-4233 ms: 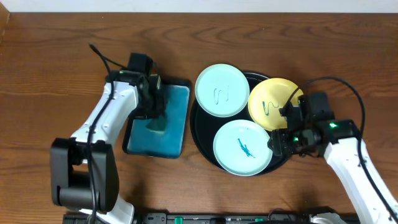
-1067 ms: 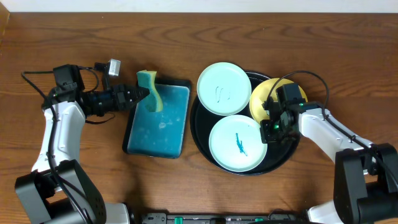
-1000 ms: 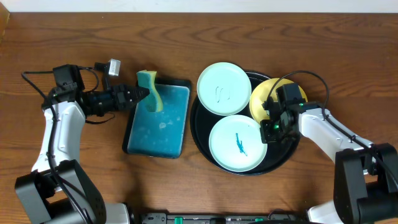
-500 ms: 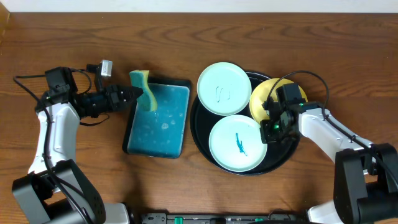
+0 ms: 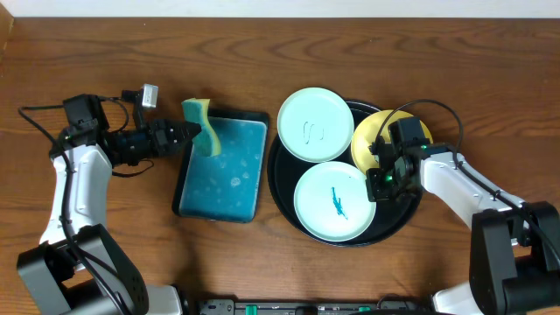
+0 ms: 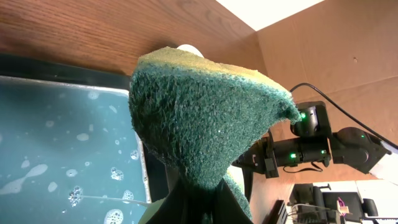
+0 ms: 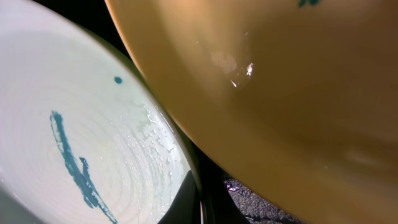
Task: Clean dirty plates on tray and stack at the side
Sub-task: 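Lift the wet sponge out of the basin with the left gripper, then dip the sponge back into the basin water with the left gripper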
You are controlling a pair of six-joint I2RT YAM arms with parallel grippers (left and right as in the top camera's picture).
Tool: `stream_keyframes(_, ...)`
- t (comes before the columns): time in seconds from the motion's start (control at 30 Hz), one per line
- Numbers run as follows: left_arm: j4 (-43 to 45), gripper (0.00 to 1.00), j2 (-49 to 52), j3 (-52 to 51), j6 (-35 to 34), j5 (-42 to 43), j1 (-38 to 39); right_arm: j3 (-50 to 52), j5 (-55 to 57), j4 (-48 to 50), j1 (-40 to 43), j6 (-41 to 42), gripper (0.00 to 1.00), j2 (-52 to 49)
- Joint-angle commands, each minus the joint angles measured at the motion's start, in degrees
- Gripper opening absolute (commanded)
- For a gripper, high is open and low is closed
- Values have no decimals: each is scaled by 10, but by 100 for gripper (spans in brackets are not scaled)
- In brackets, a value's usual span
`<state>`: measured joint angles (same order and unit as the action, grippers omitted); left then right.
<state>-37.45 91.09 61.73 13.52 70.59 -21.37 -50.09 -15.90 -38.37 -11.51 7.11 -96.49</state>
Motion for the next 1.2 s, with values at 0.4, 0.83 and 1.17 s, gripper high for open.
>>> stream_keyframes(0.4,3,7,-2,10,-103,-528,229,-3,19,0,-6,1,1,-10)
stream_keyframes(0.83,3,7,16,-13,-238,-721,366,-3,19,-2,-6,1,1,-10)
stream_keyframes(1.17,5,7,33,-15,-271,-667,414,-3,19,-2,-6,1,1,-10)
